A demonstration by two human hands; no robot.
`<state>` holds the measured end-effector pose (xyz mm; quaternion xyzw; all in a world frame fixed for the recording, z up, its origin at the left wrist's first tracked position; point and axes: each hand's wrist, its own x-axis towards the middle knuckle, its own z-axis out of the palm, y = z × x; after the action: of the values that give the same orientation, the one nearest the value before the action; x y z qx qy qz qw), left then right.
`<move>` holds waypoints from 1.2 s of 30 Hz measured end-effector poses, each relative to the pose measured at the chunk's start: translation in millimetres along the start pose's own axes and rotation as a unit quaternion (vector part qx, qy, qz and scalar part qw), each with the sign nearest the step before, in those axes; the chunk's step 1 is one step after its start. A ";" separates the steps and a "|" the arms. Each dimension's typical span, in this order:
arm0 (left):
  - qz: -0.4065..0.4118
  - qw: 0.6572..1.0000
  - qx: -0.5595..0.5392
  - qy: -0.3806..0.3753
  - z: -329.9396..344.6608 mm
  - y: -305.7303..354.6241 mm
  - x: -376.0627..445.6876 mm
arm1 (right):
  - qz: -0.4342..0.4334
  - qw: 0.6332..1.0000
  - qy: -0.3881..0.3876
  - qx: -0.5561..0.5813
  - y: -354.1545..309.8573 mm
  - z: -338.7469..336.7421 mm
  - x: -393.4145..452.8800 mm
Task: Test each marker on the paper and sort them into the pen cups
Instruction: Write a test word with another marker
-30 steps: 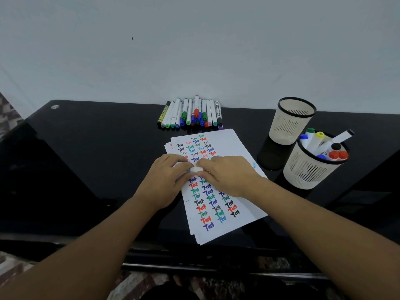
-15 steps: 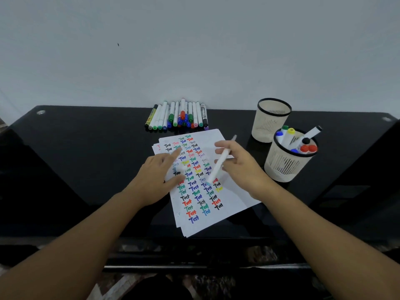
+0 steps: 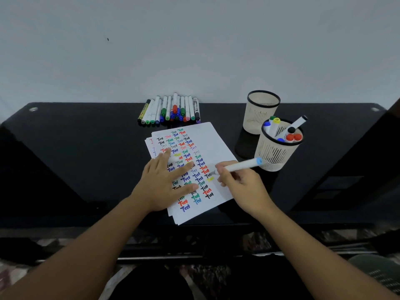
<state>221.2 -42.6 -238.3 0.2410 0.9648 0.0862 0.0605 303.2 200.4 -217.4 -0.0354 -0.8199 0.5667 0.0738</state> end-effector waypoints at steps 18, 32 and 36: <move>-0.009 1.000 0.000 0.018 3.1 -2.3 1.5 | -0.003 0.999 -0.036 -0.040 16.5 0.5 -5.6; -0.010 1.000 -0.003 0.014 2.7 -1.5 2.7 | -0.013 0.995 -0.045 -0.090 15.8 1.0 -4.3; -0.009 1.000 -0.006 0.018 2.0 -0.8 0.9 | -0.011 0.995 -0.046 -0.093 16.3 0.7 -3.6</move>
<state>220.3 -42.6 -240.4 0.2306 0.9672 0.0961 0.0459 306.2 205.0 -233.2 -0.0068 -0.8721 0.4878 0.0393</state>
